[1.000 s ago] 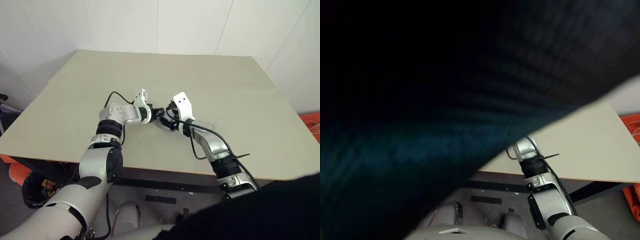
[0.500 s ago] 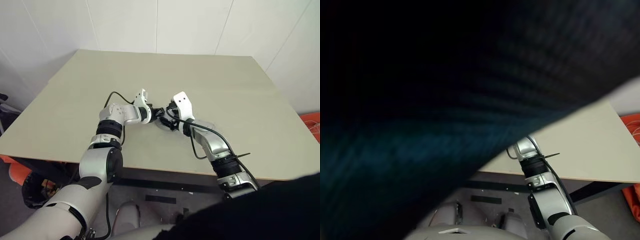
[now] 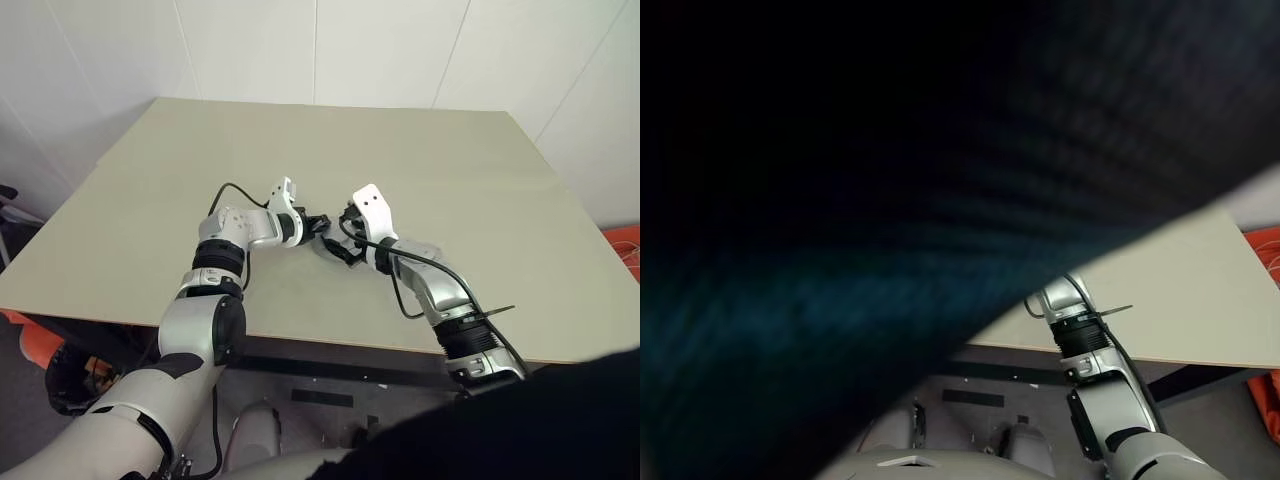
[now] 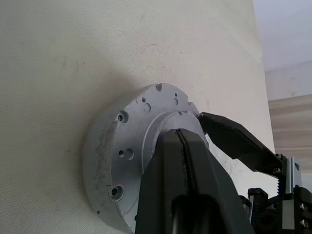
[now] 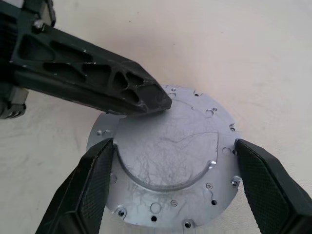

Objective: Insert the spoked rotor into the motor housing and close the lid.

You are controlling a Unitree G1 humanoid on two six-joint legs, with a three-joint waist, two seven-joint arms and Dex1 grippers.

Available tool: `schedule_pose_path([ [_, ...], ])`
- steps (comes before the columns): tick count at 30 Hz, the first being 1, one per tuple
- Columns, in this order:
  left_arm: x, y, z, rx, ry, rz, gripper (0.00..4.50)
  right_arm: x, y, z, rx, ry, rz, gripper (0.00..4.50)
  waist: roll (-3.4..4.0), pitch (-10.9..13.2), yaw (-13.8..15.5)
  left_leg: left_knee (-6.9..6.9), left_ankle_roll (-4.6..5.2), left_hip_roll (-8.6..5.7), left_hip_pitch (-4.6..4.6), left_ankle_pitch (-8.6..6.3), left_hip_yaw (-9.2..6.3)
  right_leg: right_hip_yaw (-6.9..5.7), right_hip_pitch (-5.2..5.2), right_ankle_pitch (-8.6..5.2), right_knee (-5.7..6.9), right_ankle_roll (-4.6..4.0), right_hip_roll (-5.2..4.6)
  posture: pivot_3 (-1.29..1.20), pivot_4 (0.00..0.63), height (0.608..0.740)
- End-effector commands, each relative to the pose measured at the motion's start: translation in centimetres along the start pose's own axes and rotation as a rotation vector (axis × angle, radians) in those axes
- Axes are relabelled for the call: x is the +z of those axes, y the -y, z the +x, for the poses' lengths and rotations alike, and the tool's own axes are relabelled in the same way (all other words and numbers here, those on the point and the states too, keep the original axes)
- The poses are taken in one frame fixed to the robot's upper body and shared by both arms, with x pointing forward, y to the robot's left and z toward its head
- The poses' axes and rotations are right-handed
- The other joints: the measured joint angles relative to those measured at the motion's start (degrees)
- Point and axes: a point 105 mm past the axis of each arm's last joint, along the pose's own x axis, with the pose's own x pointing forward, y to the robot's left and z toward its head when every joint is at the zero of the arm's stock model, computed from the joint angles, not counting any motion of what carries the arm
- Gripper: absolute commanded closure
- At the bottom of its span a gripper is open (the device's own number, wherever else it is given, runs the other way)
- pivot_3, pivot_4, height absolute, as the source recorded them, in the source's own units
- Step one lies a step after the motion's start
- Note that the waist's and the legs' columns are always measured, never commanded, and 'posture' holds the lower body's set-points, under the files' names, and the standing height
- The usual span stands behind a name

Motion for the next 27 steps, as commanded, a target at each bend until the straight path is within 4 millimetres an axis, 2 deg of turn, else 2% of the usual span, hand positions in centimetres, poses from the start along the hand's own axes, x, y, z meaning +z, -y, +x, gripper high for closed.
schedule_pose_path([
  [1, 0.1, -0.1, -0.1, 0.012, 0.001, 0.009, 4.5, 0.3, 0.7, -0.7, -0.015, -0.014, -0.008, 0.01, 0.0, 0.0, 0.0, 0.0, 0.0, 0.0, 0.0, 0.0, 0.0, 0.0, 0.0, 0.0, 0.0, 0.0, -0.01, 0.0, 0.0, 0.74],
  [9, 0.0, -0.1, -0.1, 0.009, -0.001, 0.006, 4.5, 4.9, 0.9, -2.4, 0.018, 0.095, 0.024, 0.01, 0.01, 0.0, -0.2, 0.0, -0.05, 0.02, -0.06, 0.03, 0.0, -0.01, -0.12, 0.0, 0.01, 0.0, 0.01, 0.0, 0.0, 0.74],
  [13, 0.0, -0.1, -0.1, 0.006, -0.003, 0.008, 4.5, 6.7, 1.8, -3.7, 0.022, 0.124, 0.066, 0.01, 0.01, 0.0, -0.1, 0.0, -0.06, 0.02, -0.15, 0.05, 0.0, -0.02, -0.21, 0.02, 0.04, 0.0, 0.01, 0.0, 0.0, 0.74],
  [17, -0.1, 0.0, 0.0, 0.0, -0.003, 0.008, 4.5, 7.5, 3.4, -5.4, 0.024, 0.108, 0.123, 0.01, 0.01, 0.0, 0.0, 0.0, -0.05, -0.01, -0.15, 0.04, 0.0, -0.02, -0.17, 0.03, 0.02, 0.02, 0.0, 0.0, 0.0, 0.74],
  [24, -0.3, 0.1, 0.0, -0.018, 0.004, 0.015, 4.5, 7.5, 7.9, -8.7, 0.022, 0.027, 0.454, 0.01, 0.01, 0.0, 0.2, 0.02, -0.07, -0.01, -0.13, 0.06, 0.0, -0.02, -0.17, 0.03, 0.07, 0.01, 0.01, 0.0, 0.0, 0.74],
  [27, -0.3, 0.1, -0.1, -0.025, 0.01, 0.016, 4.5, 7.0, 8.9, -9.1, 0.052, -0.01, 0.733, 0.01, 0.02, 0.0, 0.1, 0.02, -0.07, -0.01, -0.12, 0.06, 0.0, -0.02, -0.16, 0.03, 0.08, -0.01, 0.01, 0.0, 0.0, 0.74],
])
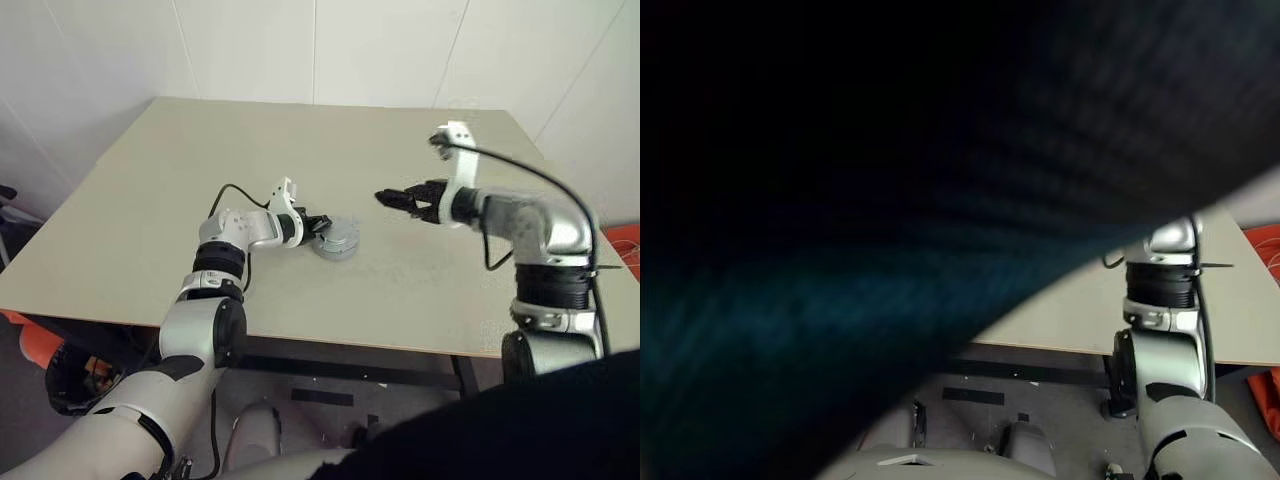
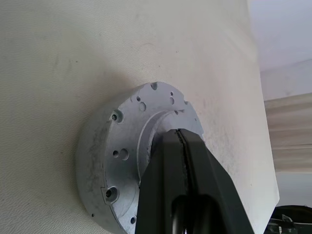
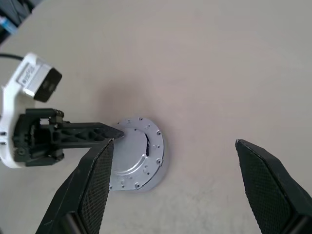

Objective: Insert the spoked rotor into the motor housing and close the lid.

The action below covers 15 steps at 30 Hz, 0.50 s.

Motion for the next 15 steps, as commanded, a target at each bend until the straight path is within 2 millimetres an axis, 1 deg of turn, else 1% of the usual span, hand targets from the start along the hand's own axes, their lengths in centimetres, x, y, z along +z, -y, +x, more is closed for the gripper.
schedule_pose_path([
  [1, -0.1, 0.1, 0.0, -0.002, 0.001, 0.016, 4.5, 0.4, 0.4, -0.4, 0.057, -0.025, 0.286, 0.01, 0.0, 0.0, -0.1, 0.0, 0.0, -0.01, 0.01, 0.0, 0.01, 0.0, -0.01, 0.0, 0.02, -0.01, 0.0, 0.0, 0.0, 0.74],
  [3, -0.1, 0.1, 0.0, -0.004, 0.004, 0.018, 4.5, -0.7, 0.1, 0.3, 0.073, -0.058, 0.359, 0.01, 0.01, 0.0, -0.1, 0.0, -0.01, 0.0, 0.0, 0.01, 0.01, 0.0, -0.02, 0.0, 0.02, -0.02, 0.0, 0.0, 0.0, 0.74],
  [6, -0.1, 0.2, -0.1, -0.006, 0.008, 0.024, 4.5, -3.4, -0.3, 1.9, 0.083, -0.118, 0.459, 0.01, 0.02, 0.0, -0.1, 0.0, -0.02, 0.03, 0.0, 0.01, 0.03, -0.01, -0.06, 0.01, 0.05, -0.03, 0.01, 0.0, 0.0, 0.74],
  [7, -0.1, 0.2, -0.1, -0.007, 0.008, 0.025, 4.5, -4.0, -0.3, 2.2, 0.08, -0.126, 0.477, 0.01, 0.02, 0.0, 0.0, -0.01, -0.02, 0.04, 0.0, 0.02, 0.03, -0.02, -0.08, 0.01, 0.08, -0.04, 0.01, 0.0, 0.0, 0.74],
  [11, 0.1, 0.2, -0.3, -0.006, 0.014, 0.032, 4.5, -5.4, -0.4, 3.3, 0.067, -0.131, 0.503, 0.01, 0.06, 0.0, 0.7, 0.03, -0.04, -0.01, -0.22, 0.03, 0.03, -0.06, -0.27, 0.03, 0.11, -0.02, -0.06, 0.0, 0.0, 0.74],
  [15, 0.1, 0.2, -0.4, -0.006, 0.017, 0.035, 4.5, -6.3, -0.2, 4.0, 0.05, -0.127, 0.516, 0.01, 0.06, 0.0, 0.9, 0.05, -0.04, -0.01, -0.2, 0.03, 0.03, -0.09, -0.23, 0.04, 0.11, 0.0, -0.07, 0.0, 0.0, 0.74],
])
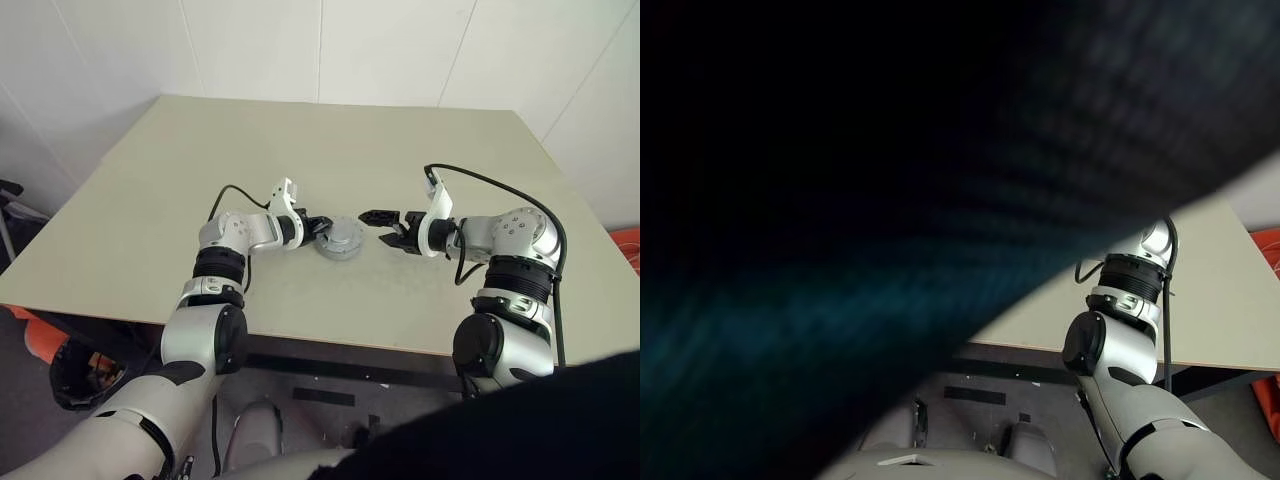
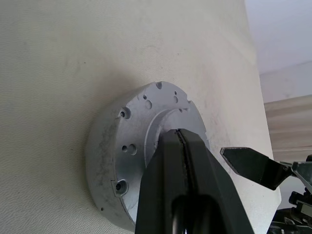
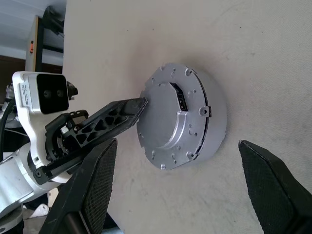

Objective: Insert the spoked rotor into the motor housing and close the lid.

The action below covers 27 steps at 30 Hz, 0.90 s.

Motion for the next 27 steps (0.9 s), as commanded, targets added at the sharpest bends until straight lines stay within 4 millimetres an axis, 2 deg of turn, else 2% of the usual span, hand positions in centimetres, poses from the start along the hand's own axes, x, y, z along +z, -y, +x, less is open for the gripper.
schedule_pose_path([
  [1, 0.3, 0.0, -0.3, 0.007, 0.008, 0.017, 4.5, 0.1, 0.1, 0.4, 0.002, 0.03, -0.002, 0.01, 0.0, 0.0, 0.0, 0.0, -0.01, 0.0, 0.0, 0.01, 0.0, -0.01, 0.0, 0.01, 0.0, 0.02, 0.0, 0.0, 0.0, 0.74],
  [8, 0.4, 0.0, -0.5, 0.008, 0.01, 0.02, 4.5, -1.5, 1.1, 1.6, -0.009, 0.026, 0.014, 0.01, 0.01, 0.0, 0.0, 0.0, -0.05, 0.02, 0.02, 0.03, -0.01, -0.02, -0.01, 0.1, 0.02, 0.17, 0.01, 0.0, 0.0, 0.74],
  [15, 0.4, -0.2, -0.6, 0.013, 0.011, 0.02, 4.5, -2.3, 2.0, 2.7, -0.025, 0.032, 0.047, 0.01, 0.0, 0.0, -0.2, 0.0, -0.14, 0.05, 0.22, 0.08, 0.0, -0.02, 0.15, 0.07, 0.03, 0.11, 0.01, 0.0, 0.0, 0.74],
  [27, 0.5, -0.2, -0.6, 0.017, 0.013, 0.023, 4.5, -4.6, -0.5, 5.7, 0.051, -0.01, 0.074, 0.01, 0.0, 0.0, -1.8, -0.16, -0.62, 0.43, 0.62, 0.37, 0.03, -0.01, 0.31, 0.16, 0.07, -0.18, 0.28, 0.0, 0.0, 0.74],
])
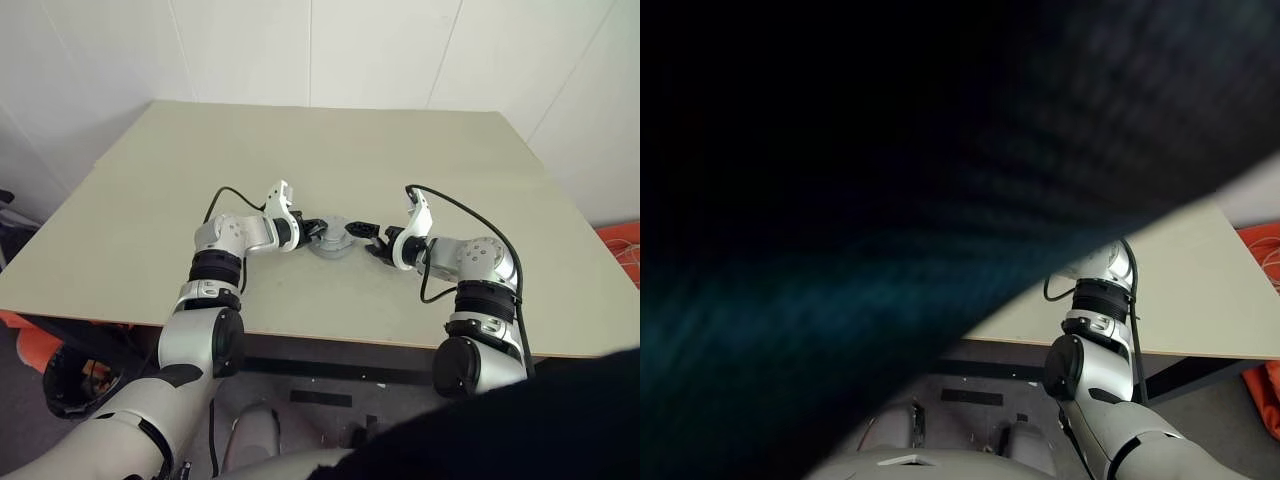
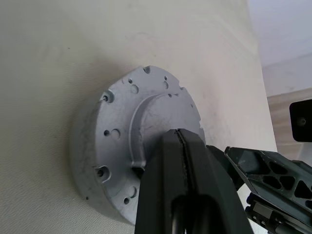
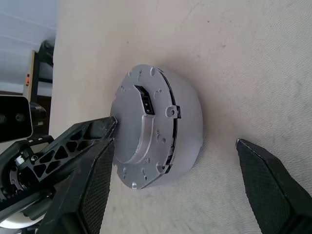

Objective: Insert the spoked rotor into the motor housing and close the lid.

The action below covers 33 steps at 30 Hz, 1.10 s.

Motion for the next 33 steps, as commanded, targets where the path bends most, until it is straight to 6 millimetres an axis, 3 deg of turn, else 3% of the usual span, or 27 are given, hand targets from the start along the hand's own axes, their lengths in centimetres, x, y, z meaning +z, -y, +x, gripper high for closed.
schedule_pose_path([
  [1, 0.5, 0.4, -0.2, -0.005, 0.014, 0.019, 4.5, -2.2, -1.4, 1.5, 0.054, -0.079, 0.025, 0.01, 0.0, 0.0, -0.3, -0.02, -0.01, 0.03, 0.01, 0.0, 0.0, 0.01, -0.02, 0.01, 0.0, -0.03, 0.04, 0.0, 0.0, 0.74],
  [18, 0.5, 0.4, -0.1, -0.003, 0.013, 0.018, 4.5, -4.4, -5.7, 3.8, 0.19, -0.144, 0.019, 0.01, 0.0, 0.0, -1.7, -0.19, -0.03, 0.07, 0.02, 0.02, 0.06, 0.03, -0.12, -0.02, -0.04, -0.11, 0.09, 0.0, 0.0, 0.74],
  [26, 0.6, 0.3, -0.2, 0.002, 0.016, 0.02, 4.5, -4.6, -9.3, 5.3, 0.289, -0.136, 0.017, 0.01, 0.0, 0.0, -3.0, -0.24, -0.17, 0.18, -0.02, 0.1, 0.09, 0.05, -0.3, 0.02, -0.01, -0.18, 0.18, 0.0, 0.0, 0.74],
  [33, 0.6, 0.4, -0.1, 0.003, 0.017, 0.022, 4.5, -4.3, -10.0, 5.6, 0.306, -0.12, 0.01, 0.01, 0.0, 0.0, -2.9, -0.24, -0.14, 0.12, -0.19, 0.08, 0.08, 0.05, -0.39, 0.04, -0.03, -0.21, 0.16, 0.0, 0.0, 0.74],
])
